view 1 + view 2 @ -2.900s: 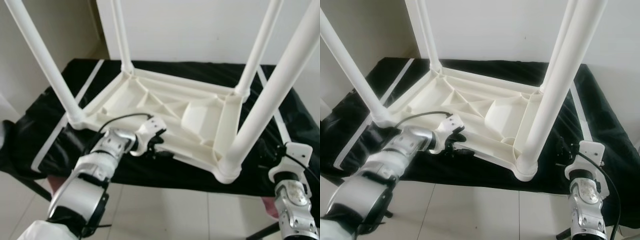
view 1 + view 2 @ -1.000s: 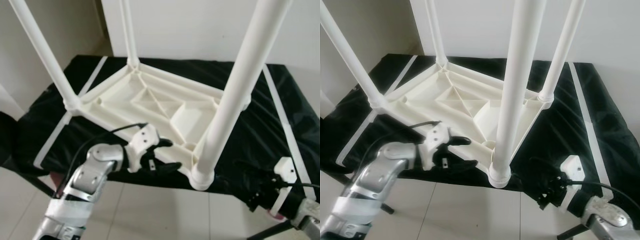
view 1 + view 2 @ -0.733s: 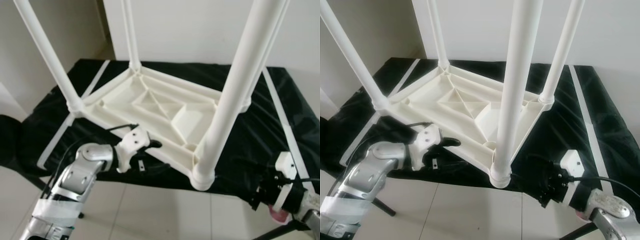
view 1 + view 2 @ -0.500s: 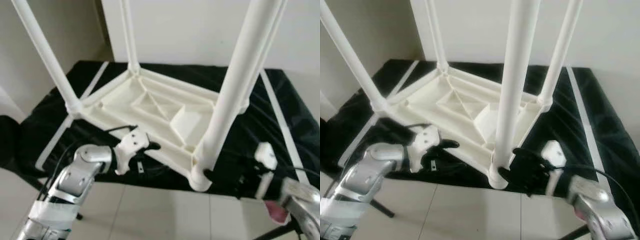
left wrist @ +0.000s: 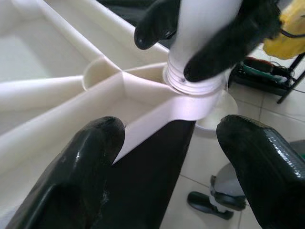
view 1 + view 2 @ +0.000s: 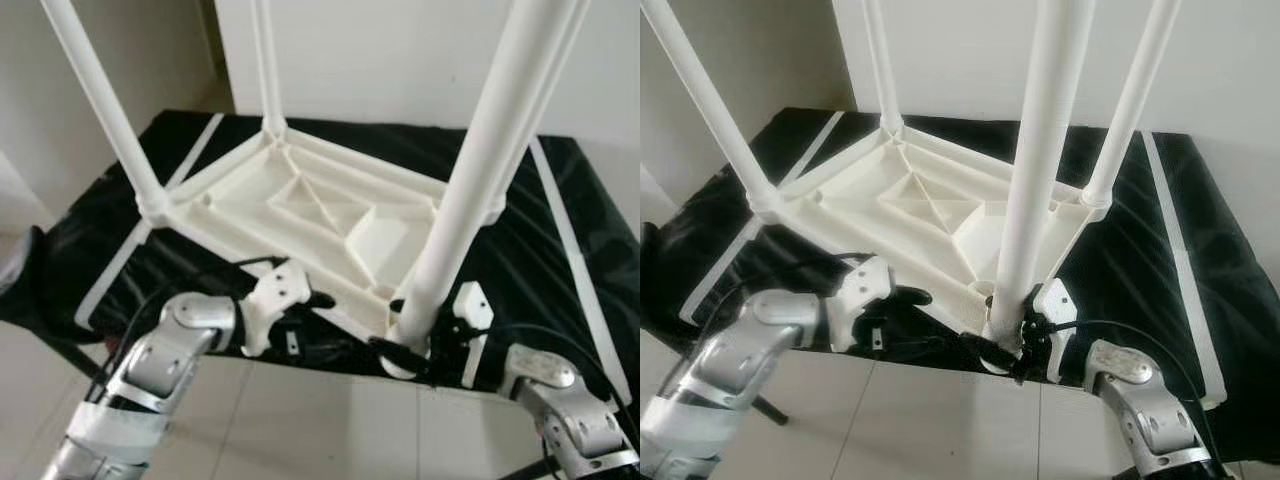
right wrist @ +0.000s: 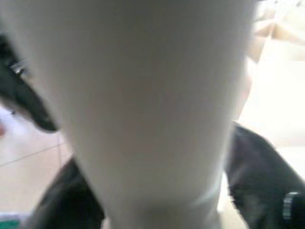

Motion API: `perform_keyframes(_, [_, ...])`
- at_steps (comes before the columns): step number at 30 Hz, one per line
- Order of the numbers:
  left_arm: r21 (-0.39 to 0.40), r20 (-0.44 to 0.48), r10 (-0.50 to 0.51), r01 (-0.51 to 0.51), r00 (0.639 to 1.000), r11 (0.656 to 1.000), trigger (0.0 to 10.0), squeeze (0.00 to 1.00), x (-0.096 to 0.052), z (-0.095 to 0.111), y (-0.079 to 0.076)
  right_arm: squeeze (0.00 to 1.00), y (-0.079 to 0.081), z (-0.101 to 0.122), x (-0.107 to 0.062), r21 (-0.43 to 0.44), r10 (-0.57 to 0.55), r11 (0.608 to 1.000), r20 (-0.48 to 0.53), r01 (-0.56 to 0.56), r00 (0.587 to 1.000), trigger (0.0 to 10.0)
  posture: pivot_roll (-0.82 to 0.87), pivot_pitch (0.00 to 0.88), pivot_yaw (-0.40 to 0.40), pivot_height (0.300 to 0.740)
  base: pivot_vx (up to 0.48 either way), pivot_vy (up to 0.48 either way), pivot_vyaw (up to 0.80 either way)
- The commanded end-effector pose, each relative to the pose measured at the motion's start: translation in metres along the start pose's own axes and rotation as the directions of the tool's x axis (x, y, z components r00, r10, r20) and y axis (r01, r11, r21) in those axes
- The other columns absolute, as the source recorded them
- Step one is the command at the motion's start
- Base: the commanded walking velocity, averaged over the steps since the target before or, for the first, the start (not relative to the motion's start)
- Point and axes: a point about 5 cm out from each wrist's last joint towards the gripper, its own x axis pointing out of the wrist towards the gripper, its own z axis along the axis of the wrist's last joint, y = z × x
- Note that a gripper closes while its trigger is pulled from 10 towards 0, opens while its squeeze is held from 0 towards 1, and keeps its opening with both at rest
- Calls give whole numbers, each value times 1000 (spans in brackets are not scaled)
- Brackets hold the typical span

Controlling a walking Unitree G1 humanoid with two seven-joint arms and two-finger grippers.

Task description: Building children table

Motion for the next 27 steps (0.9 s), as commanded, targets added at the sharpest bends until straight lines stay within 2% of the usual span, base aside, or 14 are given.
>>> perform_keyframes(1, [12, -7, 8, -8, 1000, 1000, 10000, 0, 4, -1, 3, 0, -13, 1, -6, -23, -77, 997, 4, 77, 997, 0, 12, 51, 11, 740, 0, 0, 0])
perform_keyframes(7, [26, 9, 44, -44, 999, 999, 10000, 0, 12, 1, 8, 0, -25, -2, -14, -33, -146, 989, 1, 146, 989, 0, 5, 49, 8, 740, 0, 0, 0])
perform_keyframes(12, [51, 56, 55, -58, 997, 997, 10000, 0, 25, 7, 12, 0, -33, -4, -16, -36, -238, 971, 7, 238, 971, 0, -13, 46, -1, 740, 0, 0, 0])
perform_keyframes(13, [50, 61, 66, -70, 996, 996, 10000, 0, 28, 7, 13, 0, -34, -4, -18, -28, -286, 958, 9, 286, 958, 5059, -19, 43, -2, 740, 0, 0, 0])
perform_keyframes(14, [49, 64, 73, -76, 995, 996, 10000, 0, 29, 7, 14, 0, -35, -4, -19, -22, -320, 947, 11, 320, 947, 5059, -25, 42, -3, 740, 0, 0, 0])
perform_keyframes(15, [43, 66, 87, -90, 994, 995, 10000, 0, 31, 7, 16, 0, -37, -5, -20, -17, -370, 929, 8, 371, 929, 10000, -25, 42, -3, 740, 0, 0, 0])
perform_keyframes(17, [40, 67, 95, -98, 993, 994, 10000, 0, 33, 7, 17, 0, -38, -6, -21, -15, -401, 916, 6, 401, 916, 10000, -25, 42, -3, 740, 0, 0, 0])
perform_keyframes(18, [43, 78, 109, -113, 991, 993, 10000, 0, 35, 8, 19, 0, -40, -8, -22, 26, -472, 881, 17, 471, 881, 10000, -39, 44, -5, 740, 0, 0, 0])
perform_keyframes(19, [43, 78, 109, -113, 991, 993, 10000, 0, 35, 8, 19, 0, -40, -8, -22, 26, -472, 881, 17, 471, 881, 10000, -39, 44, -5, 740, 0, 0, 0])
perform_keyframes(21, [36, 103, 154, -158, 983, 987, 10000, 0, 39, 11, 22, 0, -39, -13, -22, 70, -589, 806, 7, 587, 808, 10000, -44, 46, -8, 740, 0, 0, 0])
perform_keyframes(24, [-25, 129, 245, -244, 961, 970, 10000, 0, 44, 15, 29, 0, -30, -15, -15, 95, -705, 706, -3, 702, 709, 10000, -59, 47, -5, 740, 0, 0, 0])
perform_keyframes(25, [-70, 144, 286, -278, 947, 958, 10000, 0, 48, 17, 29, 0, -26, -17, -11, 91, -783, 617, -17, 781, 621, 10000, -59, 47, -2, 740, 0, 0, 0])
perform_keyframes(26, [-70, 144, 286, -278, 947, 958, 10000, 0, 48, 17, 29, 0, -26, -17, -11, 91, -783, 617, -17, 781, 621, 10000, -59, 47, -2, 740, 0, 0, 0])
perform_keyframes(27, [-89, 151, 300, -290, 942, 953, 10000, 0, 49, 17, 29, 0, -24, -18, -9, 83, -815, 576, -25, 813, 579, 10000, -59, 47, -2, 740, 0, 0, 0])
